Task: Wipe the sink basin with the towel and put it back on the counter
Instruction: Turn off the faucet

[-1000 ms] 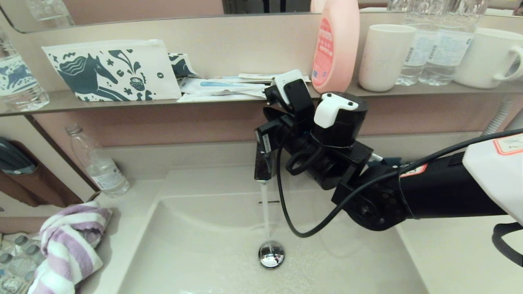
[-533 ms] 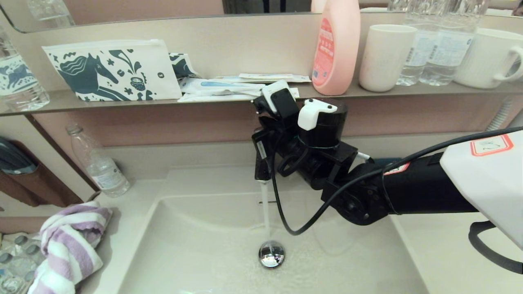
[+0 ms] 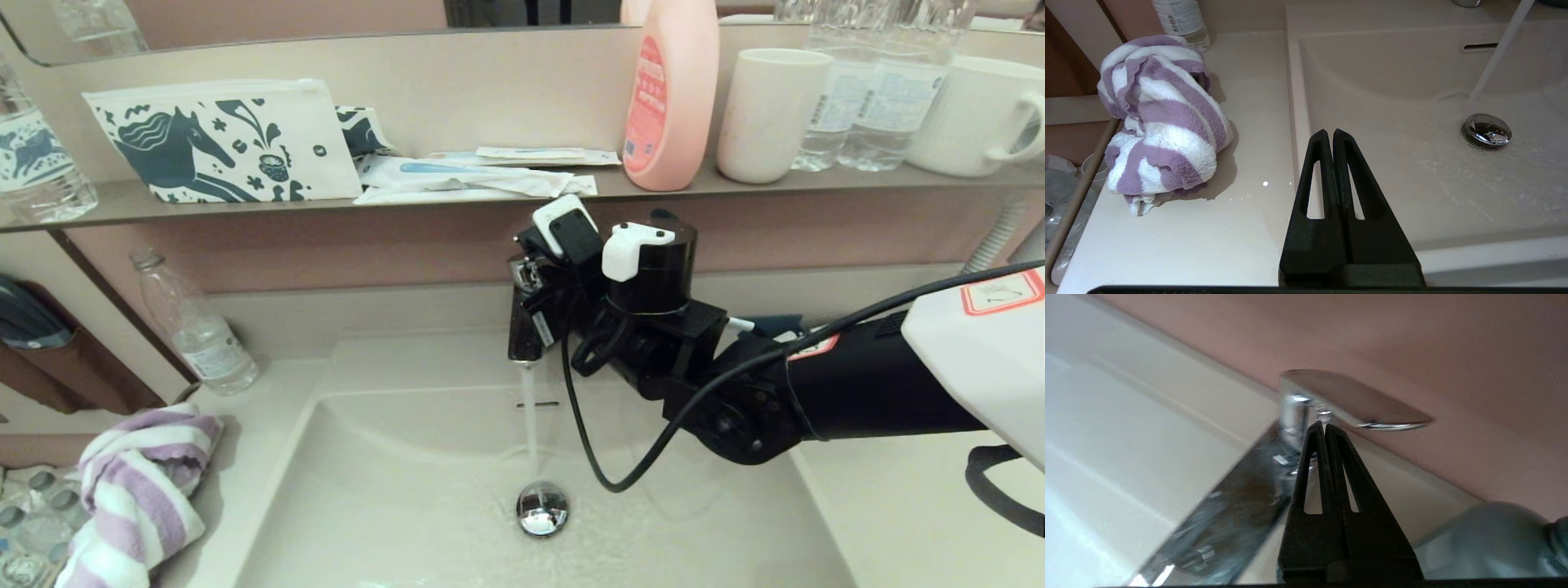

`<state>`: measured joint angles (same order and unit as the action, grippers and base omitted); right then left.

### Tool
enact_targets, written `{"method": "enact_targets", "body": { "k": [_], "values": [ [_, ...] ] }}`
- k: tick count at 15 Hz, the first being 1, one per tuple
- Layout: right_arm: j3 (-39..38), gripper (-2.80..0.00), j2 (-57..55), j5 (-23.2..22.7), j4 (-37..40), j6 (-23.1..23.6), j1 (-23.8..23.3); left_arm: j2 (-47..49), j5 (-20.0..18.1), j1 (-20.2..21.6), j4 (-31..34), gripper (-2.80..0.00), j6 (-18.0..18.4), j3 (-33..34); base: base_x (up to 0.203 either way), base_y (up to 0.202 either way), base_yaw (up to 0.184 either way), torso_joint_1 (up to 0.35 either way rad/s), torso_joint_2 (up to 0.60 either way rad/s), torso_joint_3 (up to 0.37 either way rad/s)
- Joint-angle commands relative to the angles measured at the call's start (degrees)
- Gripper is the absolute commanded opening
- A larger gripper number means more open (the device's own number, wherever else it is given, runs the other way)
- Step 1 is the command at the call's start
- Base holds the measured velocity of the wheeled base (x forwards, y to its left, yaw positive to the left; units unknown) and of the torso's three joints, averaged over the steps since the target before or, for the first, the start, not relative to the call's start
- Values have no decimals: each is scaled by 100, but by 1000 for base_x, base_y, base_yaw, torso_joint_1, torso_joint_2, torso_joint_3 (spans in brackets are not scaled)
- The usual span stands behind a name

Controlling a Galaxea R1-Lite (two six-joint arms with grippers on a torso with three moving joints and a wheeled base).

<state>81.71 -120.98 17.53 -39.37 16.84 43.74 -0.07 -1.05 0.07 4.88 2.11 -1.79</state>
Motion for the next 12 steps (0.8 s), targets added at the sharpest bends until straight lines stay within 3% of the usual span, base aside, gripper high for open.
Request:
{"method": "enact_targets", "body": {
  "k": [1, 6, 12],
  "values": [
    [-119, -280, 177, 22, -36, -8, -1, 7, 8, 1, 5, -280, 0, -5, 0, 0, 0, 0, 0, 0],
    [-321, -280, 338, 3, 8, -5, 214, 7, 6, 1, 5, -280, 0, -5, 0, 0, 0, 0, 0, 0],
    [241, -280, 313, -8, -10, 12, 73, 7, 6, 1, 5, -280, 0, -3, 0, 0, 0, 0, 0, 0]
  ]
}}
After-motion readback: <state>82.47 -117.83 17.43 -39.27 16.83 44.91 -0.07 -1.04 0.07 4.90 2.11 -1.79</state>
